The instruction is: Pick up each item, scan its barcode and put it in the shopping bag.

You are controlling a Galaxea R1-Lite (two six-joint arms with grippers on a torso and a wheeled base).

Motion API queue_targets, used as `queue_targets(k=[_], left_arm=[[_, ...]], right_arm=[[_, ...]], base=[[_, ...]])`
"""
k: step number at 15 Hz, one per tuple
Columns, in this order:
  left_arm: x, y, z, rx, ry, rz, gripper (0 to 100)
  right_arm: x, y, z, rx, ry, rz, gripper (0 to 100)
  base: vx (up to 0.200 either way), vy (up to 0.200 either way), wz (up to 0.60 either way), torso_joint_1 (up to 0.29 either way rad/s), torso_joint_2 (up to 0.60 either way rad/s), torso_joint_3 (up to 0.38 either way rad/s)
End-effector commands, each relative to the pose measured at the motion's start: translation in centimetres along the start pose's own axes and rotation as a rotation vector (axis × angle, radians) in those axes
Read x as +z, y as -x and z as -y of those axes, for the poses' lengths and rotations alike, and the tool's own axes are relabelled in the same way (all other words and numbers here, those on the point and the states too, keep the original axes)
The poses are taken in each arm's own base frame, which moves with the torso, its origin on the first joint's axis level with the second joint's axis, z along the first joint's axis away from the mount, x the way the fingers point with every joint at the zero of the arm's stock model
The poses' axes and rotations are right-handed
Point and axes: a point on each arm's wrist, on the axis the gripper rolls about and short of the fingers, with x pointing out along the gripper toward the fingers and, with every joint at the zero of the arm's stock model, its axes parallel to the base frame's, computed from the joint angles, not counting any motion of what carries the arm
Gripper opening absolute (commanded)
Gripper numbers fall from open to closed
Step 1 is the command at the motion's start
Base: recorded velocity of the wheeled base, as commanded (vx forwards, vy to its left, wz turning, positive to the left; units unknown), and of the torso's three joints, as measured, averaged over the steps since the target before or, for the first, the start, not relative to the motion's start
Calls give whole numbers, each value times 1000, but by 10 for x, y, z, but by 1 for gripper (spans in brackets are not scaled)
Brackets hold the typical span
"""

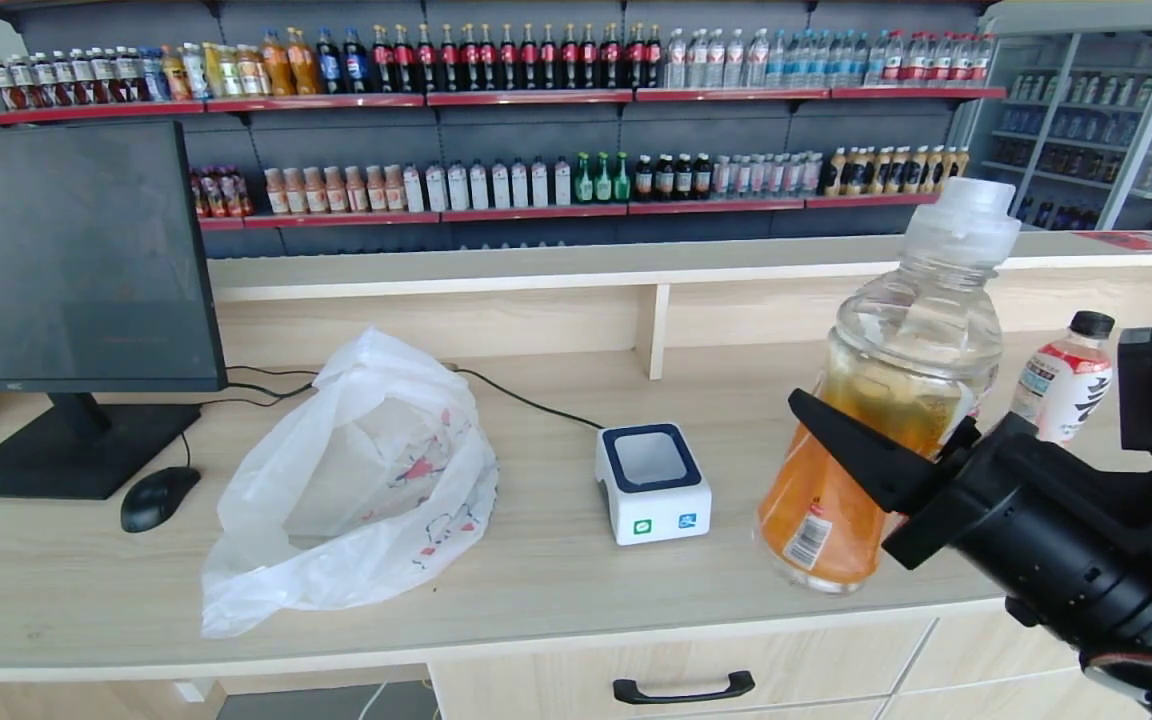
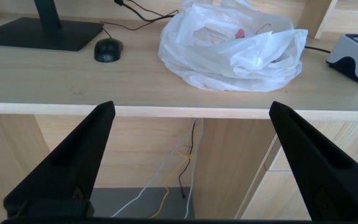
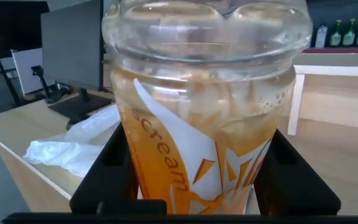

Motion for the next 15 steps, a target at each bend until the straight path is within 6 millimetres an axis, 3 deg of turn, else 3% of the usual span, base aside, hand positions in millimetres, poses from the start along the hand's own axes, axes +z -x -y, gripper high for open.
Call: queue_targets(k=[1,3,6,11,15], left_arm=[[0,0,0,0,0,0,100],[0,0,0,0,0,0,100],[0,0,0,0,0,1,100],[0,0,0,0,0,0,100],[0,0,0,0,0,3,100]], right_arm=[[6,-18,-11,59,-92,45,0],[6,-27,-12,79,-162,54,0],[9,-26,-33,185,-314,45,0],[18,-40,-39,339,-390,61,0],[20,-42,-40,356,-432,61,0]], base=[[0,0,0,0,0,0],[0,0,0,0,0,0],[0,0,0,0,0,0],[0,0,0,0,0,0],[0,0,0,0,0,0]])
